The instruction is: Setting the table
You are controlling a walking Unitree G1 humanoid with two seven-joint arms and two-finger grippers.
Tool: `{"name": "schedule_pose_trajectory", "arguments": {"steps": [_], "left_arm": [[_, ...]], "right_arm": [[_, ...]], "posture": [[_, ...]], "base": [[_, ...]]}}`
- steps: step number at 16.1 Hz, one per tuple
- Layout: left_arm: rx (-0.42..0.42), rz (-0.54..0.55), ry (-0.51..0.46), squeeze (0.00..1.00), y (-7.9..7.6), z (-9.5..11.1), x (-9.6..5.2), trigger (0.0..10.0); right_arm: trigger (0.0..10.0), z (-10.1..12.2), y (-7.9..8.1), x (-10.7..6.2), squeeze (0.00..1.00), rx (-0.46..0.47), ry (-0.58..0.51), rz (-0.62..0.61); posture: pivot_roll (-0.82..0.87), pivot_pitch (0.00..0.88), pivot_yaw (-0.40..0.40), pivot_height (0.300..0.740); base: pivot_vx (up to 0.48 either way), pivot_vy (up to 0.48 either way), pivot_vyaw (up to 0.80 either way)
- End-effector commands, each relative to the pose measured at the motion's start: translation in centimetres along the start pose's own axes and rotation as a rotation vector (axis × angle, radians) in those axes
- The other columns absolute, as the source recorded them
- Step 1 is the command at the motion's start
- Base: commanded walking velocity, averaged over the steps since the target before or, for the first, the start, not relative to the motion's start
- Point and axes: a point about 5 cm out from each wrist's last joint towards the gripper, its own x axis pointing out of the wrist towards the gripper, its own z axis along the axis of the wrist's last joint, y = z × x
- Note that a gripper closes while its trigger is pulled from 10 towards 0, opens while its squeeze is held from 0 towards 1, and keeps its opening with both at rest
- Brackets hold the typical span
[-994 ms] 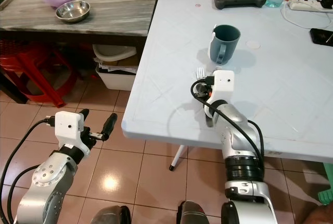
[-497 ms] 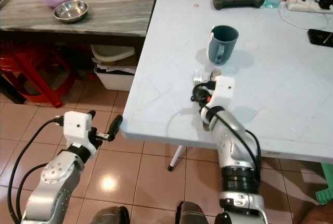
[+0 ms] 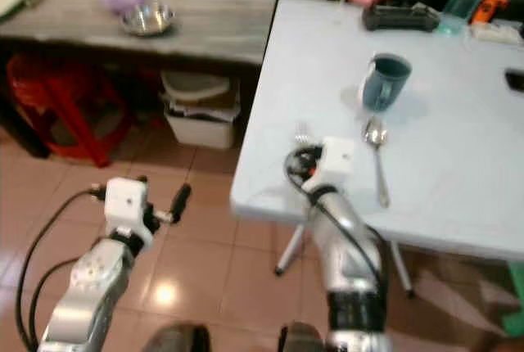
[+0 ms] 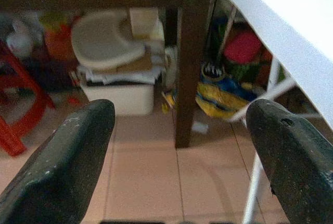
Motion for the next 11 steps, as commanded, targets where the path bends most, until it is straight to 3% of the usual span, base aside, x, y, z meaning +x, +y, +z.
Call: {"name": "schedule_pose_trajectory", "arguments": {"steps": [1, 8, 11], "left_arm": [[0.002, -0.018, -0.023, 0.0, -0.7, 0.4, 0.4, 10.0], [0.047, -0.009, -0.069, 0.0, -0.6, 0.8, 1.2, 10.0], [0.049, -0.017, -0.078, 0.0, -1.0, 0.8, 1.4, 10.0]], "right_arm": [[0.0, 0.4, -1.2, -0.4, 0.0, -0.022, -0.027, -0.062], [0.0, 2.2, -1.9, -0.9, 0.0, -0.08, -0.156, -0.132], [0.0, 2.9, -2.1, -0.9, 0.0, -0.099, -0.191, -0.142]], "posture": [[-0.01, 0.06, 0.014, 0.74], [-0.02, 0.042, 0.014, 0.74], [-0.02, 0.035, 0.01, 0.74]], "base": [[0.0, 0.48, 0.0], [0.0, 0.473, 0.0], [0.272, 0.394, 0.0]]}}
